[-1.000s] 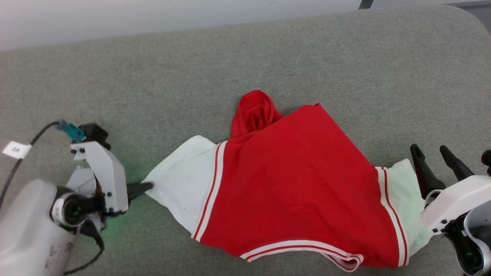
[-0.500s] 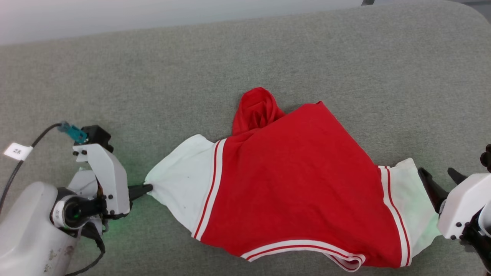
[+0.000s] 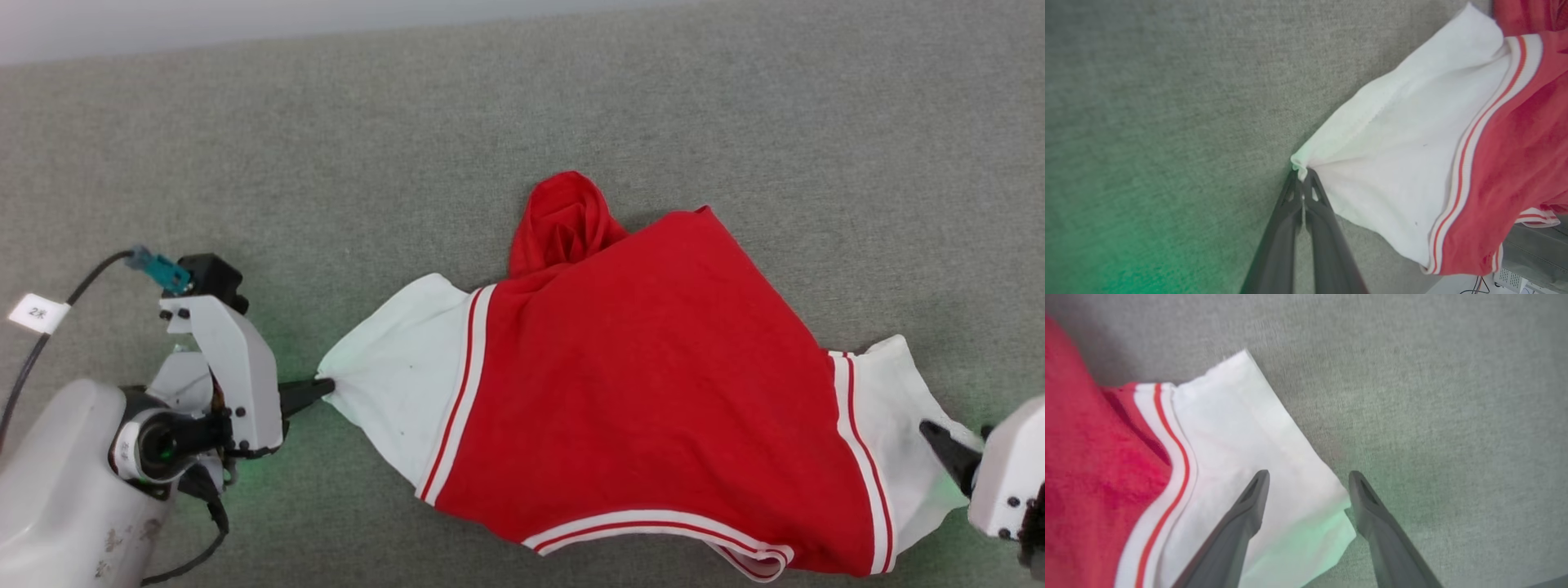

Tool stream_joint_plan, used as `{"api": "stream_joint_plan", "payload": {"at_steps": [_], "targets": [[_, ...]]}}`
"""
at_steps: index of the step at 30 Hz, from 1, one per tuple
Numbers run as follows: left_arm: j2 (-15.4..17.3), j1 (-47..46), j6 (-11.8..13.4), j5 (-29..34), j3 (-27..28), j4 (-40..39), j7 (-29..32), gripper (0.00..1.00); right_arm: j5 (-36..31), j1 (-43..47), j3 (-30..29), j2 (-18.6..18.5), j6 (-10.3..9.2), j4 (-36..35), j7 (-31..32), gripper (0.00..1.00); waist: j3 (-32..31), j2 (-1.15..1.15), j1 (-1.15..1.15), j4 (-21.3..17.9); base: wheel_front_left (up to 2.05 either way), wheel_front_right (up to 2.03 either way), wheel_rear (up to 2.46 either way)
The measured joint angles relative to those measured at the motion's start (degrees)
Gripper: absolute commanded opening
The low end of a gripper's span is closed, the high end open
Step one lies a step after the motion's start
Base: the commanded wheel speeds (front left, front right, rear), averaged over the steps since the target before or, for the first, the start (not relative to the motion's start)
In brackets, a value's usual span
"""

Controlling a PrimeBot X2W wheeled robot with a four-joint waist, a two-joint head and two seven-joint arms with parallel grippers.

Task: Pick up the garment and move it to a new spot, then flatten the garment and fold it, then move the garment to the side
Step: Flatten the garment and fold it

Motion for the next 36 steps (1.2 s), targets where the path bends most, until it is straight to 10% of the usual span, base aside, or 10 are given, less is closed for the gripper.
{"api": "stream_joint_plan", "payload": {"at_steps": [19, 21, 23, 36], "targets": [[0.3, 0.0, 0.4, -0.5, 0.3, -1.2, -0.3, 0.00, -0.7, 1.1, -3.6, 2.6, 0.00, 3.8, 4.6, 1.00, 1.0, 0.00, 0.00, 0.0, 0.00, 0.00, 0.00], [0.1, -0.1, 0.2, -0.5, 0.3, -1.1, -0.5, 0.00, -0.8, 0.2, -3.7, 2.6, 0.00, 5.4, 3.7, 0.30, 1.1, 0.00, 0.00, 0.2, 0.00, 0.00, 0.00], [-0.1, -0.2, 0.2, -0.5, 0.2, -0.8, -0.8, 0.00, -1.4, -0.8, -3.7, 2.6, 0.00, 7.3, 3.0, 0.00, 1.0, 0.00, 0.00, 0.5, 0.00, 0.00, 0.00], [-1.0, 0.5, -0.9, -0.4, -0.7, 1.2, -2.4, 0.00, 0.8, -2.4, -3.2, 1.6, -0.04, 10.0, 3.9, 0.00, -2.3, 0.00, 0.00, 2.1, 0.00, 0.00, 0.00]]}}
